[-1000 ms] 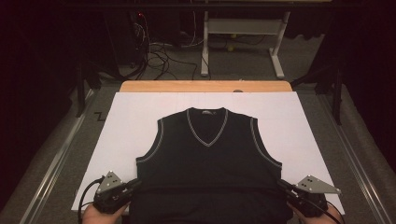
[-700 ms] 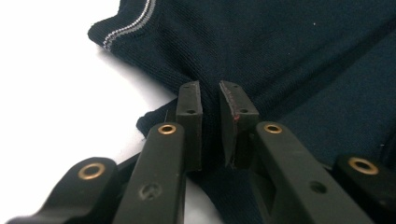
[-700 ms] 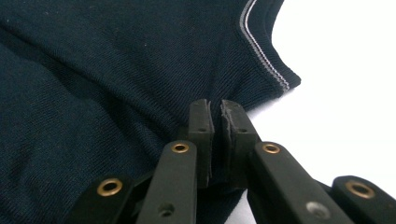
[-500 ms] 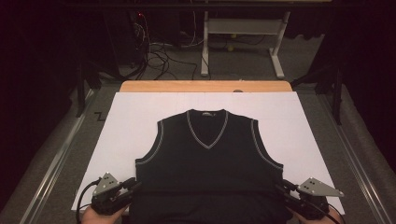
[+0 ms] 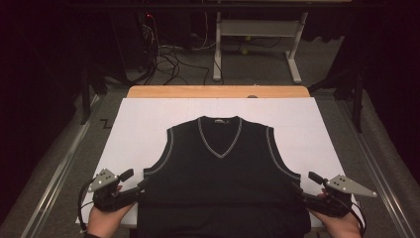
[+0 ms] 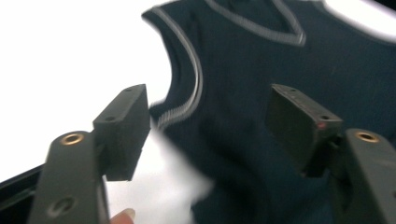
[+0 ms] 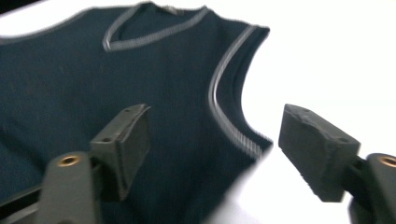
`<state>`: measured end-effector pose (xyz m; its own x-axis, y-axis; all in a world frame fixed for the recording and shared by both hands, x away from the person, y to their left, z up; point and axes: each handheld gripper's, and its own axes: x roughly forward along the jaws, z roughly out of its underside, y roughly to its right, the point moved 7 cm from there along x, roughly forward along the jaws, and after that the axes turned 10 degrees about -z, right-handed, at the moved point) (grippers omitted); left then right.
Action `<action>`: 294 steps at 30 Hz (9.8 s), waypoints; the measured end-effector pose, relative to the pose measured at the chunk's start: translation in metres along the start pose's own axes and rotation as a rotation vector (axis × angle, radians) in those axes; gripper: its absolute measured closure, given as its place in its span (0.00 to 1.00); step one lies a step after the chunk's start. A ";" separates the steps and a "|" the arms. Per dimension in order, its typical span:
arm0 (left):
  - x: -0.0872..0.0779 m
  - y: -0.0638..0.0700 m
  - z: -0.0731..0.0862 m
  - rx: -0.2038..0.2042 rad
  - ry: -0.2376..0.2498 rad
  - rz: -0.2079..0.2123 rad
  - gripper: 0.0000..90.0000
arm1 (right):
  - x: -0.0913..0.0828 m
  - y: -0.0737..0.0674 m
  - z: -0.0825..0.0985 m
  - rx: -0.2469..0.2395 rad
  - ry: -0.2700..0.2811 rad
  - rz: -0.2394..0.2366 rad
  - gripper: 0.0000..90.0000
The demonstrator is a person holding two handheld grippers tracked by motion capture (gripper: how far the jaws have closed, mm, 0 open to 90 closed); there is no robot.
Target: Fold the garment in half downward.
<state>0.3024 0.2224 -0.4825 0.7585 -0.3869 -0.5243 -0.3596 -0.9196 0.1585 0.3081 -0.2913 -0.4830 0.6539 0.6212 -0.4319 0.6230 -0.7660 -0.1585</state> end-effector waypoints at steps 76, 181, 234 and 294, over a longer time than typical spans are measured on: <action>0.177 0.005 -0.088 0.053 -0.247 -0.124 0.76 | 0.191 0.083 -0.074 0.105 -0.332 0.152 0.86; 0.041 0.049 -0.078 0.200 0.136 -0.005 0.78 | 0.031 0.000 -0.100 -0.223 0.157 0.170 0.94; 0.044 0.032 0.016 0.093 -0.161 0.043 0.55 | 0.034 -0.018 0.011 -0.064 -0.114 0.094 0.79; 0.089 -0.002 -0.033 0.070 -0.180 -0.085 0.81 | 0.073 0.049 -0.027 -0.020 -0.246 0.199 0.92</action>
<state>0.3883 0.1875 -0.5013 0.6807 -0.2842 -0.6752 -0.3402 -0.9389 0.0523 0.3983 -0.2789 -0.4984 0.6422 0.3987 -0.6547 0.5026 -0.8639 -0.0330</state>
